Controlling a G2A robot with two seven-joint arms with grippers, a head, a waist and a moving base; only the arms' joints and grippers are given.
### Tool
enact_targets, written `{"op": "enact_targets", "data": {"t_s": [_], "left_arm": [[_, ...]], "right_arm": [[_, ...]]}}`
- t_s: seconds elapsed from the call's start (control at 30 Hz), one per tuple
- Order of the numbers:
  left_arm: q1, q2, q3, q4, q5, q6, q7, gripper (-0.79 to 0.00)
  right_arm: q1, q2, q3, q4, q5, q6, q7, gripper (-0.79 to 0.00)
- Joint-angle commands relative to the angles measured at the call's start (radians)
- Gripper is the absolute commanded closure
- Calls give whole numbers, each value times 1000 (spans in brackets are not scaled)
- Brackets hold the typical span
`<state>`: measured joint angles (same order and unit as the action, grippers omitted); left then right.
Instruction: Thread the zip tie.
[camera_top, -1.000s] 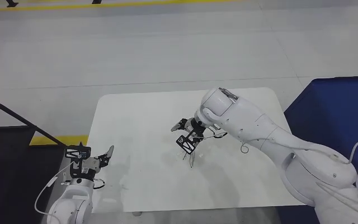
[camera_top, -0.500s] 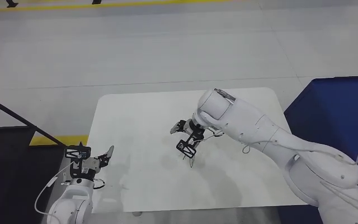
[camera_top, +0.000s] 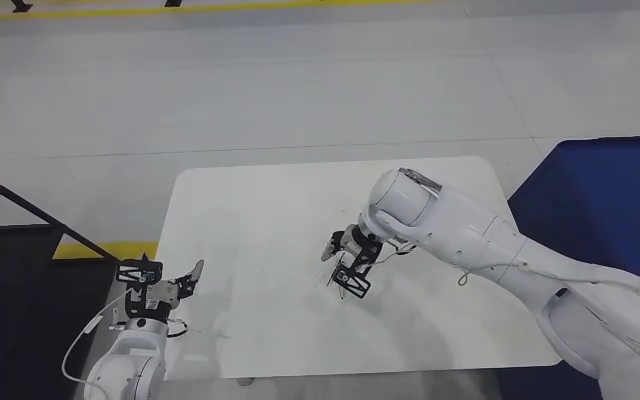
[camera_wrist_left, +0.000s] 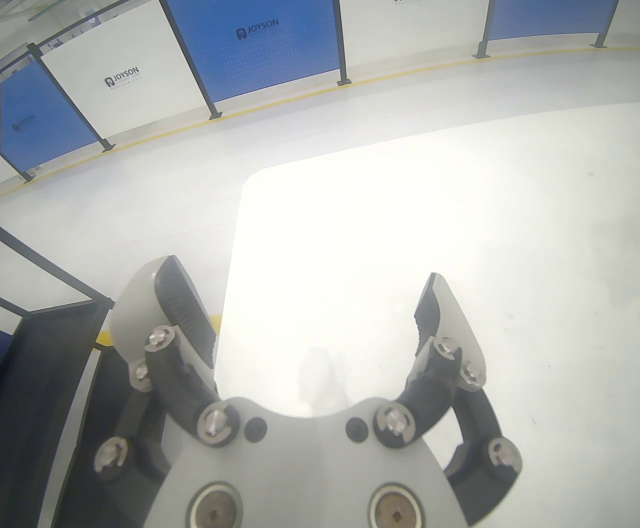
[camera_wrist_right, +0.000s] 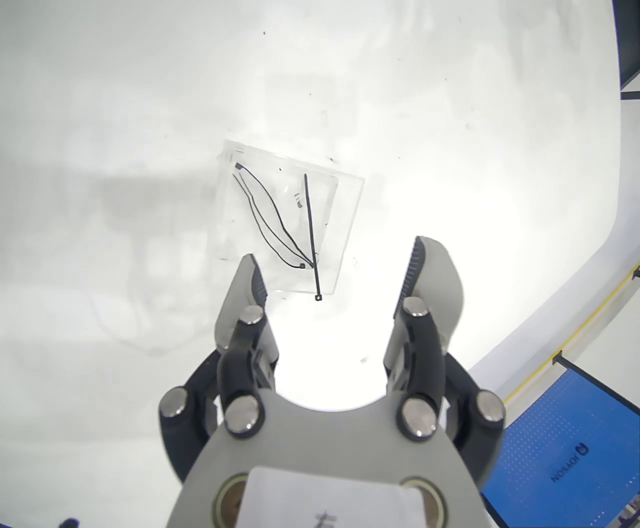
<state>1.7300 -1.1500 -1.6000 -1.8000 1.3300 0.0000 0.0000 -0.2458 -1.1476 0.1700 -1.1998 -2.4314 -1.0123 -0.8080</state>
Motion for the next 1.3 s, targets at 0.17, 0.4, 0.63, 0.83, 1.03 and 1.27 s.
{"op": "enact_targets", "data": {"t_s": [0.17,0.4,0.63,0.83,1.03,1.27], "left_arm": [[0,0,0,0,0,0,0,-785],[0,0,0,0,0,0,0,-785],[0,0,0,0,0,0,0,-785],[0,0,0,0,0,0,0,-785],[0,0,0,0,0,0,0,-785],[0,0,0,0,0,0,0,-785]], "right_arm": [[-10,12,0,-28,-33,0,0,-246],[-10,12,0,-28,-33,0,0,-286],[-10,12,0,-28,-33,0,0,-240],[-10,12,0,-28,-33,0,0,-265],[-10,12,0,-28,-33,0,0,-265],[-25,19,19,-58,22,0,37,-145]]}}
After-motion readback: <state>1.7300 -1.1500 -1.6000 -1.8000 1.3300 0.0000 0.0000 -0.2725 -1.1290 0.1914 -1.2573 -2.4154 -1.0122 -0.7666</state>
